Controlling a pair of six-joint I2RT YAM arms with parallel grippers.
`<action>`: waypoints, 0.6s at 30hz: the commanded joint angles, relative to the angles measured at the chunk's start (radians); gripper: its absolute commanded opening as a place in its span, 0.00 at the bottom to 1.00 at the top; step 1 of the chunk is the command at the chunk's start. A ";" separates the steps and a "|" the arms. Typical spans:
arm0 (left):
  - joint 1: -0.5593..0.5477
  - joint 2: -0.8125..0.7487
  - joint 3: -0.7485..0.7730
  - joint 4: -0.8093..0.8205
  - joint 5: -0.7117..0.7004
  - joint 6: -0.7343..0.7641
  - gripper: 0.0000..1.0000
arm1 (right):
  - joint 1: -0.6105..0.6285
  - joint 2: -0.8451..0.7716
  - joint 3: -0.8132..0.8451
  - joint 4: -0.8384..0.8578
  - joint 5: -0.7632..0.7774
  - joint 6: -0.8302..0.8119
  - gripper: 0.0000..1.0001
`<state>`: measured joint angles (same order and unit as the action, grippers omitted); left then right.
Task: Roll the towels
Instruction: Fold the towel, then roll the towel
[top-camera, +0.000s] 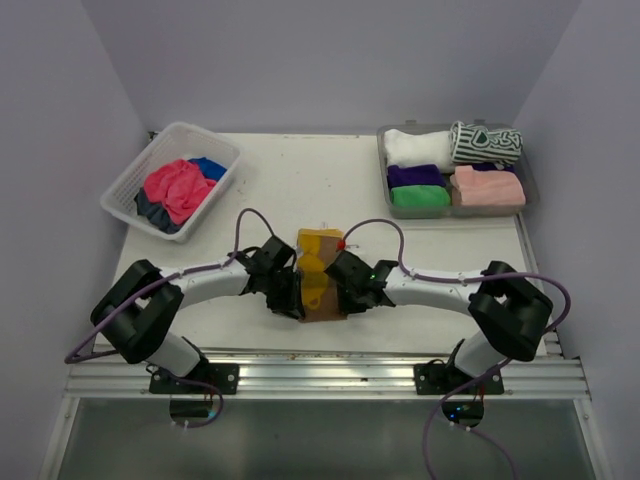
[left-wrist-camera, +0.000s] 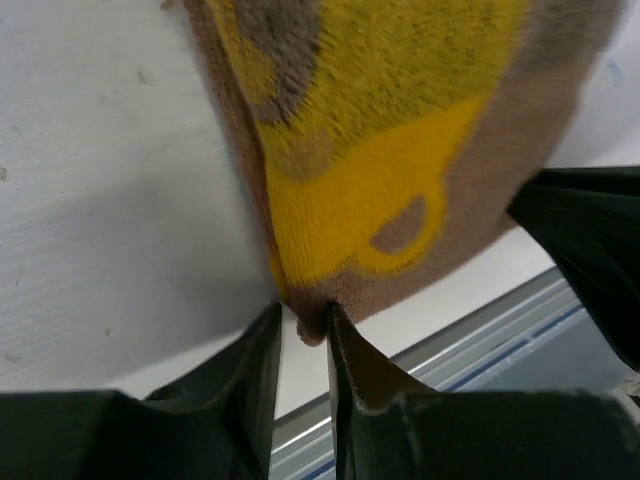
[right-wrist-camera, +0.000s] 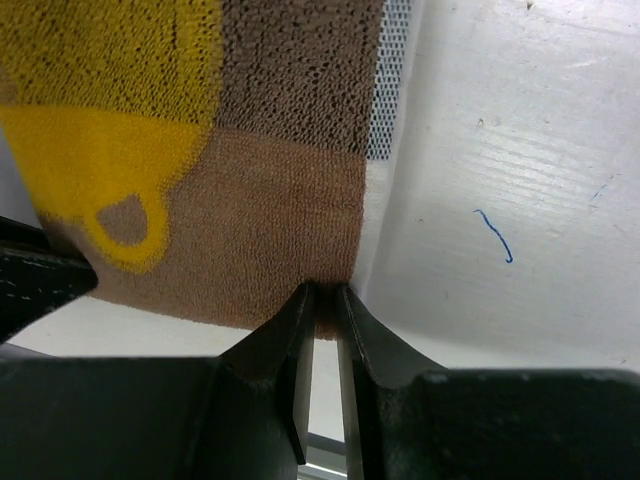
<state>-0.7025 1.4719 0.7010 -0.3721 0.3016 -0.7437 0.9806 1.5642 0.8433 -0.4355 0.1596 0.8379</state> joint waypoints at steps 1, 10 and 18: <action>-0.002 0.062 0.000 0.047 0.001 -0.002 0.26 | 0.001 0.005 -0.001 0.038 0.000 0.026 0.18; -0.011 -0.100 0.084 -0.123 -0.111 0.015 0.30 | 0.006 -0.182 0.017 -0.068 0.073 0.012 0.22; -0.089 -0.116 0.026 -0.059 -0.144 -0.054 0.52 | 0.016 -0.188 -0.072 0.004 0.003 -0.003 0.44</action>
<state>-0.7601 1.3621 0.7479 -0.4591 0.1837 -0.7658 0.9840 1.3788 0.8062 -0.4633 0.1856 0.8383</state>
